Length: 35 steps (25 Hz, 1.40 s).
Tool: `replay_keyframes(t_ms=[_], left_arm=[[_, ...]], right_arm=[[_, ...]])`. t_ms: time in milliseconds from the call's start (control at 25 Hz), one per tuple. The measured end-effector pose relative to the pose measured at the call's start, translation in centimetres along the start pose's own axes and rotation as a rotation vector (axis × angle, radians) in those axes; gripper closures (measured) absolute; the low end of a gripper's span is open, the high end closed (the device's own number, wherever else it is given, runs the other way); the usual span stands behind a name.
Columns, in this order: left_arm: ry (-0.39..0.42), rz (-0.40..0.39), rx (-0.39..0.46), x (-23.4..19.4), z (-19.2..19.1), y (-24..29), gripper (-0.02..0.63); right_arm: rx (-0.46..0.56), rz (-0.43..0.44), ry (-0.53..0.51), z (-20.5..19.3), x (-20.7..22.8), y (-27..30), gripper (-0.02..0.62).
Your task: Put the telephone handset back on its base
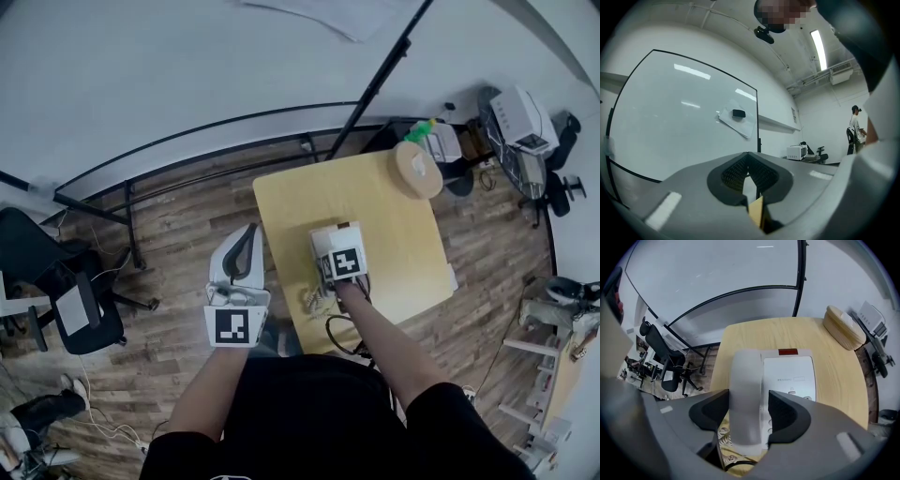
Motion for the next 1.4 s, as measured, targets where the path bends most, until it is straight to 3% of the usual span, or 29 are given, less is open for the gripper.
replay_keyframes(t_ms=[120, 320, 440, 720, 1120, 1400], left_arm=[[-0.029, -0.002, -0.022, 0.3, -0.3, 0.0, 0.606], [0.007, -0.009, -0.036, 0.3, -0.6, -0.1, 0.606], [-0.003, -0.010, -0.014, 0.4, -0.3, 0.0, 0.606], [0.011, -0.017, -0.007, 0.5, 0.3, 0.3, 0.606], [0.005, -0.036, 0.018, 0.9, 1.8, 0.6, 0.606], [0.019, -0.061, 0.058, 1.6, 4.3, 0.3, 0.606]], right_arm=[[0.010, -0.002, 0.004, 0.0, 0.2, -0.1, 0.318], [0.052, -0.040, -0.022, -0.2, -0.4, -1.1, 0.321], [0.077, -0.063, -0.063, -0.1, -0.9, -2.1, 0.393], [0.040, -0.079, -0.027, -1.1, -0.7, -2.6, 0.397], [0.380, -0.070, -0.001, 1.0, 0.4, -12.9, 0.401], [0.665, -0.145, -0.050, 0.4, 0.0, -22.6, 0.563]])
Point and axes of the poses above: the fingertips, and each gripper's own axes: y forward along the fingers, x to its right, z out of its top, the point moved 6 cm from there along -y, backward along the fingers, and after that the axes turned 11 degrees about -x, right-handed, at the moved point
